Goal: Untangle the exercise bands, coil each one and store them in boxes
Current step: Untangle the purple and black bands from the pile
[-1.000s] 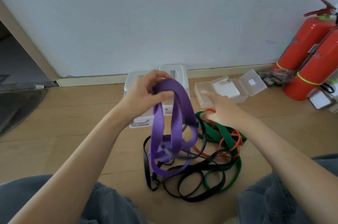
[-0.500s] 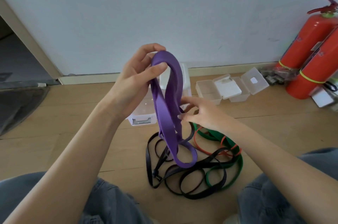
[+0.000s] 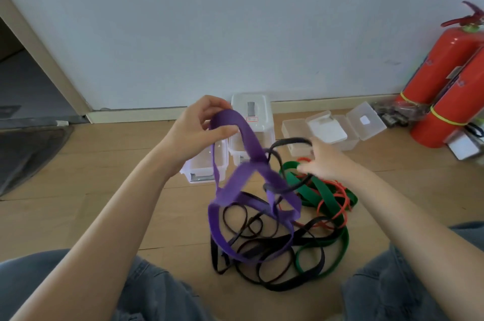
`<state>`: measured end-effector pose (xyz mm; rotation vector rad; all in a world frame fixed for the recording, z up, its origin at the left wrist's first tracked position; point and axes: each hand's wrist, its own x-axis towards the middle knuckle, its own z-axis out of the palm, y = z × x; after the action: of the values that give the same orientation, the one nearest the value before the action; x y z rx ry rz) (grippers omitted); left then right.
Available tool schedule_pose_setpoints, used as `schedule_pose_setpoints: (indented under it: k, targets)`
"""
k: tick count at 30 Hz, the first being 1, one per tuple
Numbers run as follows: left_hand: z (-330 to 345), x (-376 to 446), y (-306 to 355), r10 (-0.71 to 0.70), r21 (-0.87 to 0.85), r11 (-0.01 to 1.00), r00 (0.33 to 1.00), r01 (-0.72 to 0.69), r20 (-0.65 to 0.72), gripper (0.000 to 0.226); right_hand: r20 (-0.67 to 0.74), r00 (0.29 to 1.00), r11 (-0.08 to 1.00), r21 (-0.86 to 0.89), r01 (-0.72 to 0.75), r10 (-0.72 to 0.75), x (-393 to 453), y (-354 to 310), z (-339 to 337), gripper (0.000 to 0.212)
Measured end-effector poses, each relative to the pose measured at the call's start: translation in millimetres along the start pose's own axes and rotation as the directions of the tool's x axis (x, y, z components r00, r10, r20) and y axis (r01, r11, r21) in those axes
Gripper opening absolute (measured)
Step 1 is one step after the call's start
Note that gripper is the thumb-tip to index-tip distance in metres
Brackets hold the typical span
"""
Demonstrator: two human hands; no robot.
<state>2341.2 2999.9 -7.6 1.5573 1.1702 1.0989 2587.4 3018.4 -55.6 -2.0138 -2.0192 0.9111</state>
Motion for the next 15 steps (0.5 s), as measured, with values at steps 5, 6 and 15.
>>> schedule_pose_setpoints:
  k: [5,6,15]
  targets:
    - [12.1,-4.0,23.2,0.160,-0.164,0.978,0.970,-0.131,0.182,0.031,0.199,0.851,0.870,0.197,0.451,-0.486,-11.2,-25.9,14.5,0.058]
    - [12.7,-4.1,26.2,0.185,-0.187,0.971,0.964,-0.150,0.191,0.029,0.194,0.844,0.861,0.219,0.459,-0.500,-10.9,-30.0,18.6,0.040]
    - [-4.4,6.0,-9.1,0.011,-0.019,1.000,0.991,-0.014,-0.134,0.016,-0.190,0.922,0.611,0.700,0.369,-0.338,-15.1,-38.4,-15.3,0.012]
